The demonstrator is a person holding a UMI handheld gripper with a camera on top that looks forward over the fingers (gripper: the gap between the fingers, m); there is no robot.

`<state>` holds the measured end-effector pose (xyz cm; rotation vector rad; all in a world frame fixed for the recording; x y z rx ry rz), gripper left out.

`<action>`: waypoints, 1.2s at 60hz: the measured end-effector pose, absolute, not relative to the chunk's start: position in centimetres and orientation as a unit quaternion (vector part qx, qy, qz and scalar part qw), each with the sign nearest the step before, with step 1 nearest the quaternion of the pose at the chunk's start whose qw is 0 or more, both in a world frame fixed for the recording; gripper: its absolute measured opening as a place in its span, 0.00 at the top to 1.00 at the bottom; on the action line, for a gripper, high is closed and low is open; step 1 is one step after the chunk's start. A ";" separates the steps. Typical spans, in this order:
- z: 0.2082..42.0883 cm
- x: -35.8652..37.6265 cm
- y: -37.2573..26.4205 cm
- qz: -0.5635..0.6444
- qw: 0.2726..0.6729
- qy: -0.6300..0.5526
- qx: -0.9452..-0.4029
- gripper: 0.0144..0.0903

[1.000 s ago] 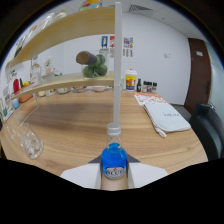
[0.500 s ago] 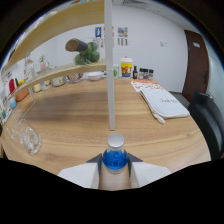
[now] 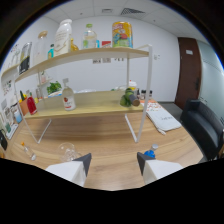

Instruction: Make me a cup of Mount Fuji.

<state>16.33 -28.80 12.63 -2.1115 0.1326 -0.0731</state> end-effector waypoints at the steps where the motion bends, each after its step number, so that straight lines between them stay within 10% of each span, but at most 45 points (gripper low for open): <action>1: 12.6 15.5 -28.8 -0.027 0.490 0.053 -0.870 0.07; 21: 16.2 3.0 -26.6 -0.013 0.472 0.037 -0.881 0.06; 41: 34.5 -5.3 -20.4 0.003 0.611 0.008 -0.792 0.05; 52: 37.9 -6.4 -14.6 -0.012 0.637 0.007 -0.771 0.06; 72: 38.1 -6.3 -9.1 -0.031 0.626 0.040 -0.778 0.47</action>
